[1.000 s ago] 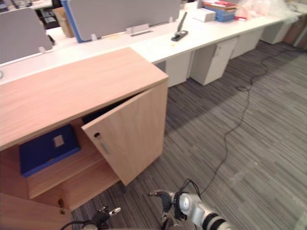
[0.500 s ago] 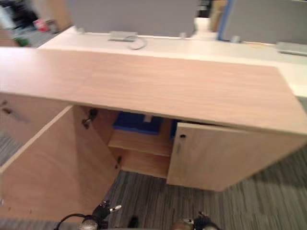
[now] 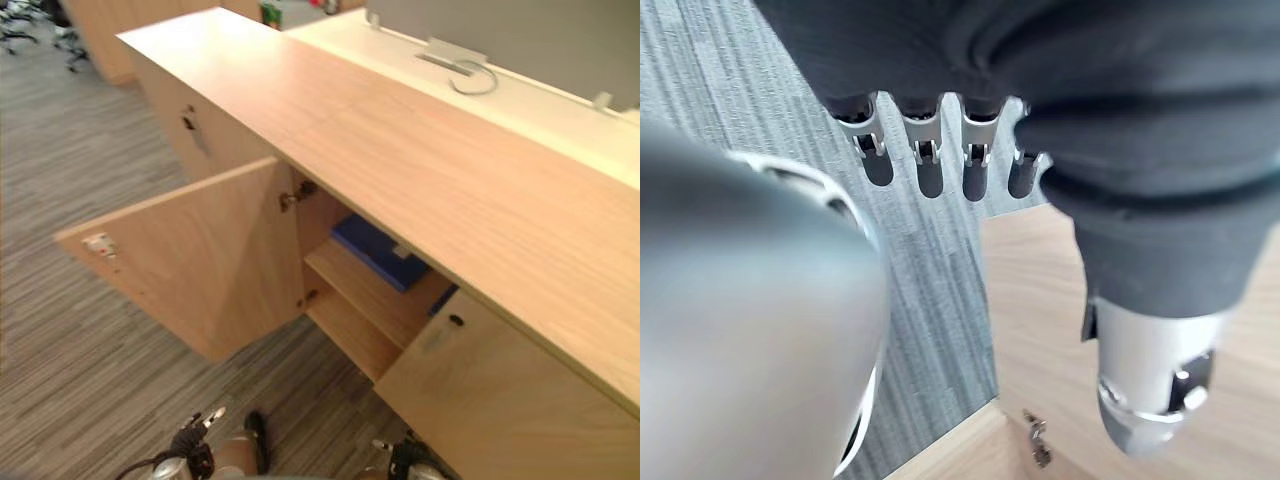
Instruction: Walk over to the cabinet, pick up the folder, carry it to the office cabinet, place the folder inside the office cabinet, then close the office cabinet door
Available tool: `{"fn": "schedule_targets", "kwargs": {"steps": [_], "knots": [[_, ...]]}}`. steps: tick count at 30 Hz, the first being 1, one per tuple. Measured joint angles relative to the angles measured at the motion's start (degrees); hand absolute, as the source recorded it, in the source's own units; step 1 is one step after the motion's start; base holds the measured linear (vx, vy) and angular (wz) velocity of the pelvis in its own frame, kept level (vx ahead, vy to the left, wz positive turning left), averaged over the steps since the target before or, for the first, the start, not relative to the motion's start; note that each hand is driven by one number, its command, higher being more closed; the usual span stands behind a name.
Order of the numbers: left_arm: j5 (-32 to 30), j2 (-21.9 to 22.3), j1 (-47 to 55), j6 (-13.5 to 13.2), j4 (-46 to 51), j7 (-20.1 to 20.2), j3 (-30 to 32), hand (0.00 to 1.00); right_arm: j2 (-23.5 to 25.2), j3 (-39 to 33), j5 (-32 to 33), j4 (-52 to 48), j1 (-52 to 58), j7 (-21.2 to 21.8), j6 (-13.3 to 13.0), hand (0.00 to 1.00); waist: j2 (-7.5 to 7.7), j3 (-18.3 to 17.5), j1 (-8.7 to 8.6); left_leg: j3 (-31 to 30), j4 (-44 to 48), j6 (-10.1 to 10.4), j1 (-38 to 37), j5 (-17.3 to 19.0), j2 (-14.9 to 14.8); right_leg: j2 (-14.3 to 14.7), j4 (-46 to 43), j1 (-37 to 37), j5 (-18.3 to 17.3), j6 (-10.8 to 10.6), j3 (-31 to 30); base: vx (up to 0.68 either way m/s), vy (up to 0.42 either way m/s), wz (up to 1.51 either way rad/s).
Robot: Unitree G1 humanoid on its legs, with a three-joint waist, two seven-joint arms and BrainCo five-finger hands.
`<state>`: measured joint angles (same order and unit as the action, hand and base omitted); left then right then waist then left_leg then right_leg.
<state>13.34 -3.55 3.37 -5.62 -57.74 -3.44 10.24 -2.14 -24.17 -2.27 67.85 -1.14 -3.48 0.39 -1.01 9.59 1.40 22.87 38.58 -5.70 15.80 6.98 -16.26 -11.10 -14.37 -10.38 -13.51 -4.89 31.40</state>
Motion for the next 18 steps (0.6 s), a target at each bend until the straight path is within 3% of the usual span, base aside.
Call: {"fn": "schedule_targets", "kwargs": {"steps": [1,2,3,4,5,8,18], "knots": [[0.0,0.0,0.5,0.0,-0.1,0.3,-0.8,0.00,-0.3,0.0,0.7,-0.2,0.5,-0.1,0.0,0.00,-0.70,-0.4,-0.03,0.5,2.0,0.4,-0.4,0.3,0.0,-0.1,0.1,-0.2,-0.2,-0.5,0.4,0.08,0.178,0.63],[0.0,0.2,1.2,0.0,-0.2,0.8,-1.5,0.00,-0.7,-1.1,1.7,-0.9,0.7,-0.1,-0.1,0.00,-2.24,-0.7,-0.57,0.4,-1.6,2.2,-1.1,2.9,1.6,0.6,0.0,-0.3,-0.7,-1.6,1.5,0.09,0.188,0.98],[0.4,-0.2,1.1,0.3,-0.3,1.7,-1.6,0.00,0.0,-2.4,2.6,-0.4,0.5,-0.4,0.0,0.00,-1.12,-0.8,-0.97,-1.6,-10.3,4.0,-2.8,2.5,6.2,0.2,1.4,0.3,-1.0,-2.0,1.4,0.09,0.144,1.26],[0.2,-0.5,1.1,0.2,0.0,2.0,-1.4,0.00,0.3,-3.3,3.0,0.0,0.6,-0.4,0.2,0.00,-0.01,-0.7,-0.92,-2.3,-14.9,3.8,-3.6,-0.3,9.0,0.0,2.8,0.3,-0.9,-1.8,1.0,0.06,0.045,1.54],[0.4,-0.7,1.4,0.4,0.1,2.5,0.1,0.00,0.6,-4.3,3.4,1.2,0.8,-0.5,0.3,0.00,1.39,-1.2,-0.98,-3.3,-23.3,3.2,-5.7,-4.2,13.3,0.0,5.9,-0.1,1.7,0.8,0.7,0.06,-0.019,1.29],[1.9,-0.1,4.2,1.8,2.2,2.7,2.1,0.00,0.6,-5.7,4.2,1.4,0.4,-0.4,0.3,0.00,-0.09,-1.6,-0.74,-6.9,-43.5,2.3,-13.3,-14.8,19.5,-1.5,6.2,-0.4,3.0,0.5,1.5,0.09,0.068,0.80],[2.7,1.2,8.1,2.4,17.3,2.5,5.0,0.00,0.6,-5.7,5.6,0.8,1.0,-0.5,0.3,0.00,-0.29,-1.7,-1.35,-8.4,-44.1,3.0,-14.8,-15.3,19.7,-0.9,8.7,-3.5,3.1,0.1,1.4,0.00,-0.015,0.08]]}}
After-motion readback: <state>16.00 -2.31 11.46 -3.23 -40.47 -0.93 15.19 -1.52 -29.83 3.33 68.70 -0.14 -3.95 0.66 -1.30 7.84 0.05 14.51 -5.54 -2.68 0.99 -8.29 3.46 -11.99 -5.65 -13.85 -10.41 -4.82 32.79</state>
